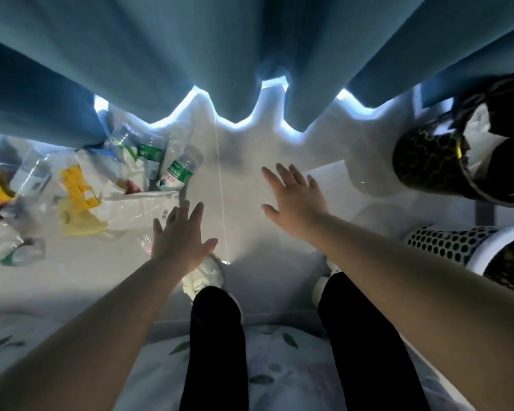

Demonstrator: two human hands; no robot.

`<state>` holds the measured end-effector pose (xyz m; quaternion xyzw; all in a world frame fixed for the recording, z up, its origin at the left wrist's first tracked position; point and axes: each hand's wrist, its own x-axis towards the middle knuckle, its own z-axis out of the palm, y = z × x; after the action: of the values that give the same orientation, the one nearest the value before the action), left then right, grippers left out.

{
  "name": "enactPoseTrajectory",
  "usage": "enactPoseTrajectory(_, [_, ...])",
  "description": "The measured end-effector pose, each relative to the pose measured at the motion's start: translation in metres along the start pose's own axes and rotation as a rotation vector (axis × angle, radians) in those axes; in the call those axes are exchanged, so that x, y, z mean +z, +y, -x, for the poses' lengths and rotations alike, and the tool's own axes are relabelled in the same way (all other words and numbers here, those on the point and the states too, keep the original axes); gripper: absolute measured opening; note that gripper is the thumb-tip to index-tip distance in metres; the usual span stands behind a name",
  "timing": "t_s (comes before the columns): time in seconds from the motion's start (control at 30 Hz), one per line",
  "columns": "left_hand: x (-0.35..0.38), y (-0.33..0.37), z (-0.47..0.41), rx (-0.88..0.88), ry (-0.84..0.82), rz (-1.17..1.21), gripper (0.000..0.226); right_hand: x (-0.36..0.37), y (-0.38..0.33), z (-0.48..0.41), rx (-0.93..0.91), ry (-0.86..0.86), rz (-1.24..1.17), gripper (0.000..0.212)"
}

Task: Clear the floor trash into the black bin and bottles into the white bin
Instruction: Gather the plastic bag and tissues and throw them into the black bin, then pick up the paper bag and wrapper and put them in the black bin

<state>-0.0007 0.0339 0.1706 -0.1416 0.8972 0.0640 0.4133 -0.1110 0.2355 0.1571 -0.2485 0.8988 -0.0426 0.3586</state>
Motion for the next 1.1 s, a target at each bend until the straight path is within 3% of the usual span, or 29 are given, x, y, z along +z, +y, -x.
enactPoseTrajectory(0.37, [0.112,-0.093,-0.02,-0.276,-0.127,0.344,0.077,0.079,-0.086,-0.054,-0.204,-0.209,0.196,0.074])
enactPoseTrajectory(0.5, [0.149,-0.12,-0.037,-0.408,-0.152,0.489,0.071,0.114,-0.107,-0.081,-0.194,-0.296,0.205,0.073])
enactPoseTrajectory(0.63, [0.183,-0.144,-0.06,-0.459,-0.069,0.543,0.08,0.151,-0.126,-0.107,-0.148,-0.339,0.146,0.07])
enactPoseTrajectory(0.73, [0.196,-0.159,-0.081,-0.46,0.057,0.548,0.081,0.172,-0.141,-0.129,-0.072,-0.264,-0.019,0.075])
enactPoseTrajectory(0.9, [0.212,-0.176,-0.114,-0.402,0.211,0.484,0.079,0.183,-0.163,-0.161,-0.133,0.067,-0.2,0.074])
enactPoseTrajectory(1.1, [0.231,-0.18,-0.135,-0.478,0.203,0.492,0.075,0.193,-0.176,-0.19,0.0,0.092,-0.567,0.073])
